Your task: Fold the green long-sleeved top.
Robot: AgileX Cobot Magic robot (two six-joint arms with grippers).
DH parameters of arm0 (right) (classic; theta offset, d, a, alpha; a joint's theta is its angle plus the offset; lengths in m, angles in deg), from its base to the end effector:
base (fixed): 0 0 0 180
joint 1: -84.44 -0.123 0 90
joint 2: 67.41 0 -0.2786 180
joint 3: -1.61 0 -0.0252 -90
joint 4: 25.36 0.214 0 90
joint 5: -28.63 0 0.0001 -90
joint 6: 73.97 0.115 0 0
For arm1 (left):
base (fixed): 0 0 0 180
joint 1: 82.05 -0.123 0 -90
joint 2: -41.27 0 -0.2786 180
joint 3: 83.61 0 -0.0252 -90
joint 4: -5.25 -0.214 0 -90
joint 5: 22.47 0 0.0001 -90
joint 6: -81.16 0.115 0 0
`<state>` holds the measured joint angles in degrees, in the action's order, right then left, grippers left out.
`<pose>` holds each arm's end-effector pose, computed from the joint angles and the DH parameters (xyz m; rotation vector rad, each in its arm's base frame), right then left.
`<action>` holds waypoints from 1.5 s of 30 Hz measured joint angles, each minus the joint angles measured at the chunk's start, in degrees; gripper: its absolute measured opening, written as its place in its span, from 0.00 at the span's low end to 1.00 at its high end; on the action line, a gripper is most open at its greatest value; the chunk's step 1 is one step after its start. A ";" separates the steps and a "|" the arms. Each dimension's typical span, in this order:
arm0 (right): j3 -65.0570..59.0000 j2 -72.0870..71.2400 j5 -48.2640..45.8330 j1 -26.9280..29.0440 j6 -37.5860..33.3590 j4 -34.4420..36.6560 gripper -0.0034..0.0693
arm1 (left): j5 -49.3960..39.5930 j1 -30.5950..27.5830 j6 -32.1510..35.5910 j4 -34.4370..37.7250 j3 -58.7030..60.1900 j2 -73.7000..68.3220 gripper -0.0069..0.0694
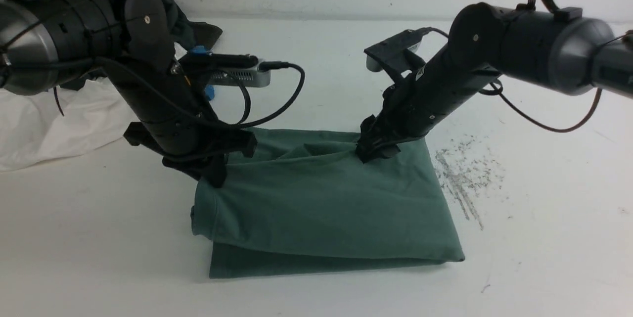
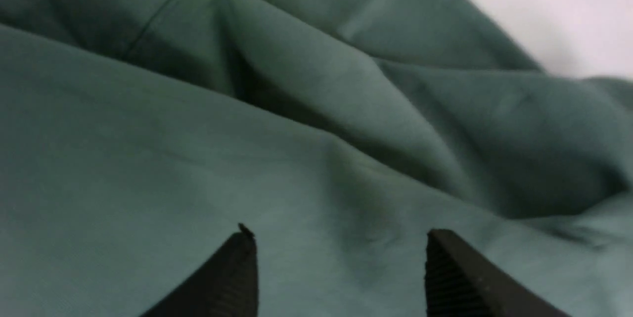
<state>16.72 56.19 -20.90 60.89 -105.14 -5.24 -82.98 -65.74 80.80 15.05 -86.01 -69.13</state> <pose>0.3636 0.1913 0.2095 -1.0298 2.5136 0.3898 0.3136 -0.1095 0.2306 0.3082 2.9379 -0.2734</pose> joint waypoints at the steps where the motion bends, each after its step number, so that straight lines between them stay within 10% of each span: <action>1: 0.00 0.06 0.55 0.00 -0.71 0.25 0.66 | 0.00 -0.05 -0.37 -0.34 0.00 -0.50 0.15; 30: 24.66 20.08 -11.34 -5.73 -12.04 -0.07 0.66 | 0.73 -0.05 -2.93 -0.98 -0.53 -1.04 0.15; 33: 24.73 20.10 -11.34 -5.73 -12.21 -0.16 0.60 | 0.73 -0.05 -2.93 -0.98 -0.53 -1.04 0.15; 38: 24.91 19.96 -15.29 -5.73 -14.20 -0.63 0.15 | 0.73 -0.05 -2.93 -0.92 -0.53 -1.04 0.15; 45: 24.91 17.99 -18.24 -5.68 -14.50 -1.01 0.05 | 0.33 -0.05 -3.00 -0.87 -0.53 -1.04 0.15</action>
<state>41.62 74.18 -39.14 55.21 -119.64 -6.25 -82.65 -65.79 77.80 14.18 -86.54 -70.17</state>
